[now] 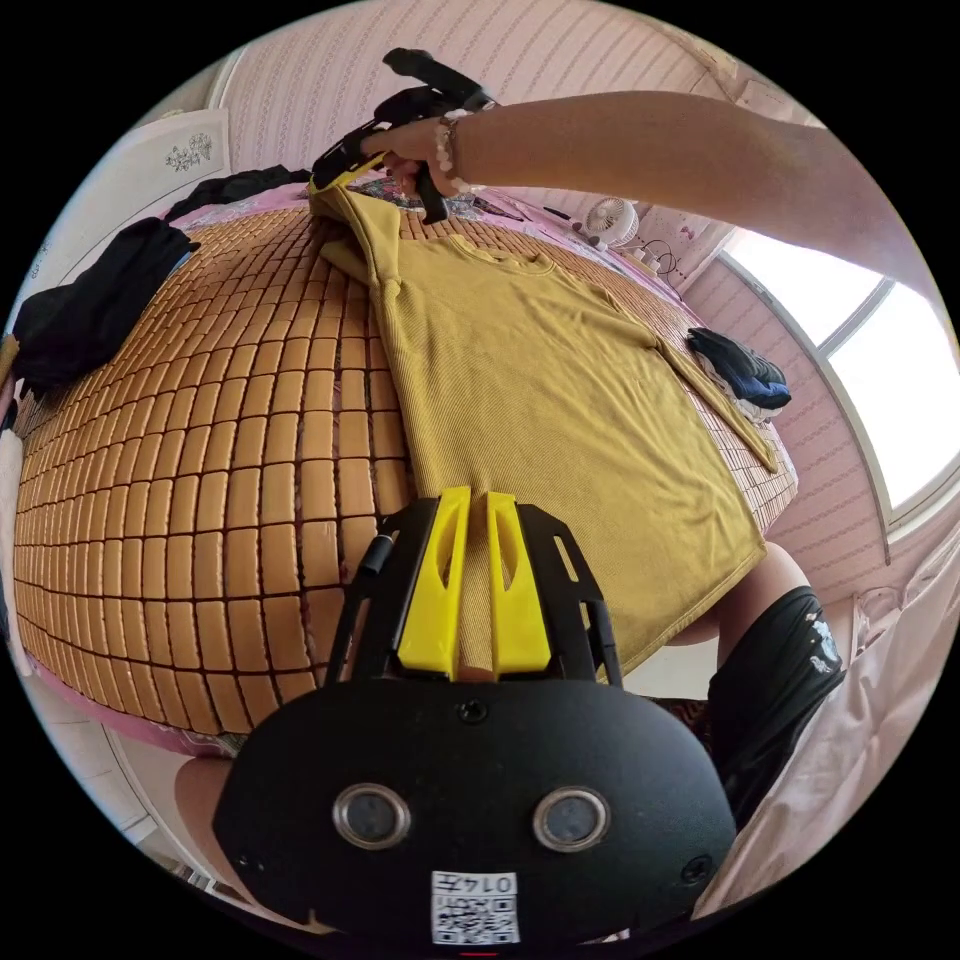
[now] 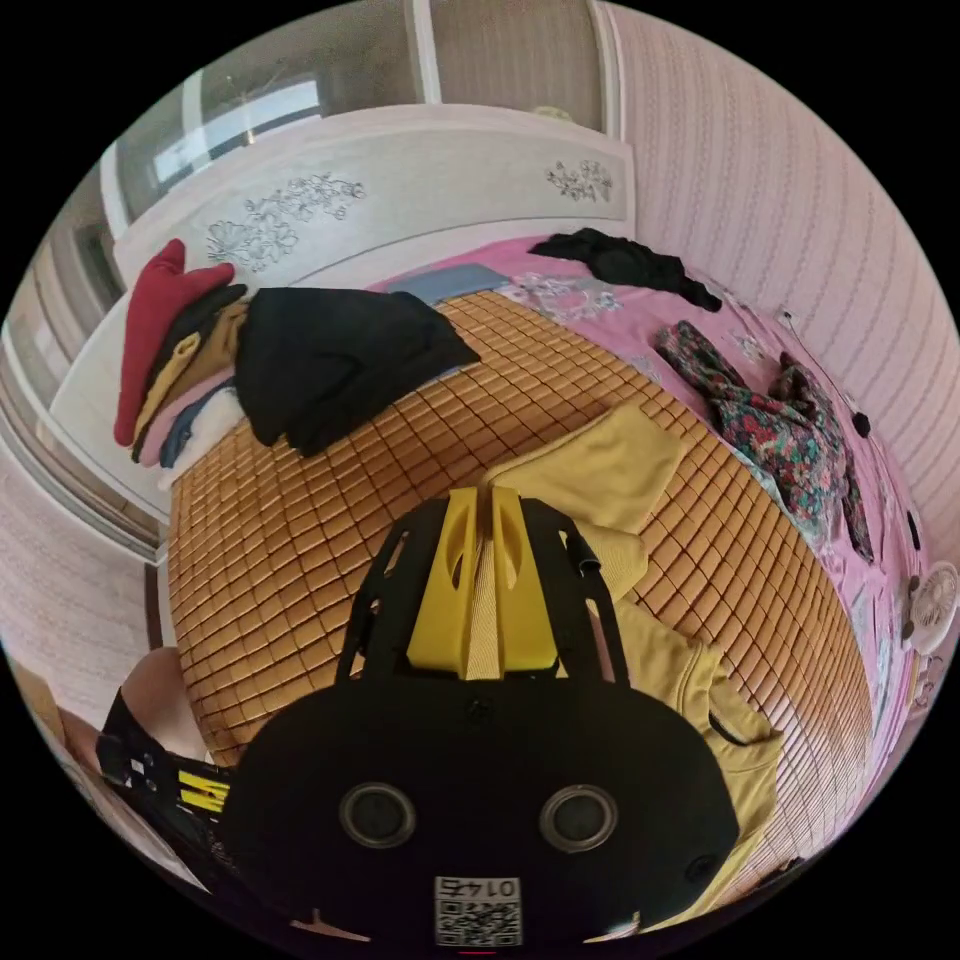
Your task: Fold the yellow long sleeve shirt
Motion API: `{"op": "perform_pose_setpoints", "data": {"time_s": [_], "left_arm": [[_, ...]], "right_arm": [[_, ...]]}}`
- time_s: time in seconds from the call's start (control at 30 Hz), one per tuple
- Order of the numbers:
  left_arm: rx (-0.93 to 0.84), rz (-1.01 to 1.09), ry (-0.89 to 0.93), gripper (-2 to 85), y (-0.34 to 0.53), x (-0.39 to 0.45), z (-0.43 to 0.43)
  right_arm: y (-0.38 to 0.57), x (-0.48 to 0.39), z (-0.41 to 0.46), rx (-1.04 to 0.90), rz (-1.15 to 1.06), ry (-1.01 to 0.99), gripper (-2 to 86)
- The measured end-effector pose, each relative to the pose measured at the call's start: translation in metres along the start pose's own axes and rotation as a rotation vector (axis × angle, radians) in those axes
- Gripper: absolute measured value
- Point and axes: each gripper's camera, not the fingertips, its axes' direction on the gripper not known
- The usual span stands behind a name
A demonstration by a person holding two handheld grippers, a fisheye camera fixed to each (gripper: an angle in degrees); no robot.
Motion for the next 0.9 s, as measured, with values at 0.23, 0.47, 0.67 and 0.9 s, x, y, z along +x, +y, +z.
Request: {"op": "perform_pose_setpoints", "data": {"time_s": [0.23, 0.47, 0.67, 0.9], "left_arm": [[0.265, -0.29, 0.112, 1.2, 0.047, -0.066, -0.096], [0.347, -0.441, -0.251, 6.6, 0.081, -0.139, -0.148], [0.141, -0.482, -0.526, 8.5, 0.054, -0.18, -0.133], [0.046, -0.412, -0.56, 7.4, 0.054, -0.196, -0.135]], "right_arm": [[0.092, -0.098, -0.063, -0.154, -0.389, -0.258, 4.8], [0.181, -0.091, -0.08, -0.189, -0.041, -0.245, 4.3], [0.232, -0.117, -0.09, -0.249, 0.077, -0.247, 3.1], [0.227, -0.136, -0.09, -0.298, 0.071, -0.195, 2.2]]}}
